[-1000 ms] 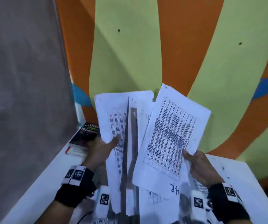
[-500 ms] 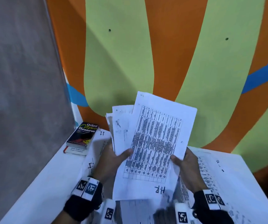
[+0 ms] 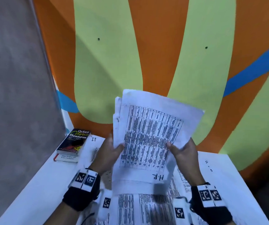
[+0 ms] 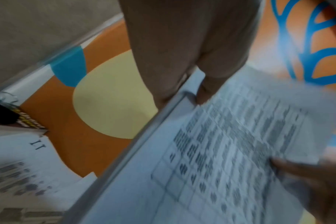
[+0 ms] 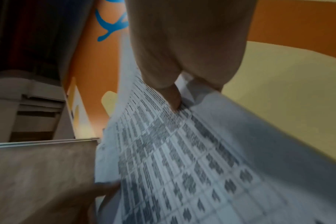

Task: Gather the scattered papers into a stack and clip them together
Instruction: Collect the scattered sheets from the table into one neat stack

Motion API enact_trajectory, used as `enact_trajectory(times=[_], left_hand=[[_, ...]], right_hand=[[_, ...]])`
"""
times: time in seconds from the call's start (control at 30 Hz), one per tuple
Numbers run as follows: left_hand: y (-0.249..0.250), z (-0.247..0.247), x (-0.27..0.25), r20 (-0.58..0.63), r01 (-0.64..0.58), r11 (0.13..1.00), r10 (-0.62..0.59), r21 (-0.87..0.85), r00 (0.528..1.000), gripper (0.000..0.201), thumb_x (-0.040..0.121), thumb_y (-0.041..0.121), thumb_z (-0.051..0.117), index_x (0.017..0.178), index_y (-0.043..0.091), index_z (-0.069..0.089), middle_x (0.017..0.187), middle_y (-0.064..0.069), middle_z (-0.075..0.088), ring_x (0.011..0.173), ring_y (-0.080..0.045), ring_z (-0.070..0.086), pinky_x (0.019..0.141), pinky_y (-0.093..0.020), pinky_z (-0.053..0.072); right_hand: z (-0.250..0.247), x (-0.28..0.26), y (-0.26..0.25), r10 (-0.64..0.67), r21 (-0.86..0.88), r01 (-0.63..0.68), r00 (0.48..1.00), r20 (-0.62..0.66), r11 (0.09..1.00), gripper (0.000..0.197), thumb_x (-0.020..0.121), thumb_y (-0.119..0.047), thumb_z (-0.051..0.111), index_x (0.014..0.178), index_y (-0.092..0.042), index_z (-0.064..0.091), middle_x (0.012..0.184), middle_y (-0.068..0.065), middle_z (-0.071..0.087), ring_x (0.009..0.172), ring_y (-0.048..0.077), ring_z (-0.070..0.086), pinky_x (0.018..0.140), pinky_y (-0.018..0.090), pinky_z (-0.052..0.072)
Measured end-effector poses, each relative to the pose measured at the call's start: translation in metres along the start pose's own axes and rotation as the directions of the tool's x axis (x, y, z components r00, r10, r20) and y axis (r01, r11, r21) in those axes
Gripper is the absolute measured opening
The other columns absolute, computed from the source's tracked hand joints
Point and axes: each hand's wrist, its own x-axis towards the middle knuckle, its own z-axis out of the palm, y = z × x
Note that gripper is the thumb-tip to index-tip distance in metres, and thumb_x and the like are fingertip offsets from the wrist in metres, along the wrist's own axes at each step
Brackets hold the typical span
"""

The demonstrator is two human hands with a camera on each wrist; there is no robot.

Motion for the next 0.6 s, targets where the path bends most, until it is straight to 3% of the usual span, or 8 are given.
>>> enact_trajectory(times=[0.07, 0.13, 0.2, 0.27, 0.37, 0.47, 0.53, 0.6], left_hand=[[0.002, 0.007, -0.001, -0.112, -0.038, 0.999, 0.039, 0.011, 0.993, 0.048, 0.093, 0.018, 0.056, 0.137, 0.006, 0.039, 0.136, -0.009, 0.053, 0.127, -0.023, 0.048, 0.108, -0.043, 0.039], [0.003, 0.011, 0.0, -0.17, -0.037, 0.999, 0.035, -0.01, 0.985, 0.062, 0.092, 0.026, 0.056, 0.141, 0.0, 0.03, 0.146, -0.017, 0.042, 0.136, -0.029, 0.038, 0.111, -0.05, 0.034], [0.003, 0.013, 0.001, -0.186, -0.028, 0.999, 0.022, -0.032, 0.982, 0.07, 0.09, 0.027, 0.058, 0.144, 0.0, 0.022, 0.15, -0.016, 0.036, 0.139, -0.028, 0.033, 0.114, -0.048, 0.029], [0.0, 0.018, -0.002, -0.174, 0.019, 0.999, -0.026, -0.046, 0.984, 0.069, 0.091, 0.019, 0.059, 0.145, 0.003, 0.021, 0.146, -0.009, 0.04, 0.135, -0.021, 0.038, 0.113, -0.04, 0.03], [-0.016, 0.026, -0.008, -0.161, 0.098, 0.995, -0.102, -0.034, 0.982, 0.051, 0.09, 0.012, 0.06, 0.136, 0.008, 0.038, 0.125, -0.003, 0.058, 0.116, -0.02, 0.056, 0.095, -0.028, 0.049], [-0.019, 0.033, -0.006, -0.206, 0.091, 0.996, -0.084, 0.025, 0.975, 0.036, 0.091, 0.008, 0.057, 0.125, 0.004, 0.049, 0.093, -0.001, 0.065, 0.077, -0.005, 0.064, 0.059, -0.012, 0.048], [-0.007, 0.033, -0.003, -0.23, 0.06, 0.998, -0.057, 0.007, 0.972, 0.028, 0.092, 0.003, 0.054, 0.12, 0.002, 0.049, 0.096, 0.004, 0.062, 0.073, 0.001, 0.058, 0.061, -0.009, 0.049], [0.004, 0.033, 0.001, -0.224, 0.016, 1.0, -0.02, -0.023, 0.974, 0.037, 0.093, 0.005, 0.054, 0.127, 0.0, 0.041, 0.11, 0.0, 0.054, 0.091, -0.006, 0.054, 0.064, 0.003, 0.039]], right_hand=[[0.003, -0.004, -0.008, -0.083, -0.047, 0.079, 0.992, -0.096, 0.996, 0.042, 0.082, -0.002, 0.069, 0.083, -0.034, 0.041, 0.067, -0.019, 0.037, 0.058, -0.01, 0.043, 0.057, 0.007, 0.036], [0.002, -0.006, -0.011, -0.11, -0.04, 0.107, 0.988, -0.11, 0.994, 0.038, 0.083, -0.003, 0.069, 0.107, -0.024, 0.048, 0.066, -0.016, 0.036, 0.052, -0.008, 0.043, 0.054, 0.007, 0.035], [0.001, -0.005, -0.008, -0.086, -0.083, 0.08, 0.993, -0.077, 0.993, 0.064, 0.084, -0.006, 0.069, 0.136, -0.014, 0.033, 0.066, -0.004, 0.033, 0.051, -0.001, 0.041, 0.05, 0.003, 0.036], [-0.002, -0.007, 0.002, -0.006, -0.065, 0.005, 1.0, -0.012, 0.998, 0.065, 0.084, -0.01, 0.069, 0.133, -0.015, 0.028, 0.074, -0.006, 0.032, 0.057, -0.003, 0.044, 0.056, 0.002, 0.039], [-0.002, -0.013, 0.023, 0.08, -0.119, -0.072, 0.994, 0.07, 0.99, 0.052, 0.085, -0.01, 0.067, 0.124, -0.011, 0.033, 0.084, -0.017, 0.036, 0.071, -0.004, 0.047, 0.069, 0.016, 0.04], [0.003, -0.015, 0.025, 0.054, -0.154, -0.038, 0.993, 0.101, 0.987, 0.048, 0.09, 0.004, 0.056, 0.131, -0.016, 0.041, 0.093, -0.019, 0.054, 0.076, -0.017, 0.055, 0.067, 0.005, 0.041], [0.007, -0.011, 0.016, 0.011, -0.149, 0.005, 0.995, 0.104, 0.989, 0.048, 0.092, 0.001, 0.054, 0.133, -0.018, 0.04, 0.11, -0.02, 0.056, 0.09, -0.022, 0.054, 0.074, -0.002, 0.04], [0.008, -0.007, 0.004, -0.033, -0.128, 0.047, 0.993, 0.113, 0.991, 0.046, 0.094, -0.005, 0.053, 0.131, -0.028, 0.038, 0.119, -0.019, 0.055, 0.102, -0.017, 0.053, 0.083, 0.001, 0.042]])
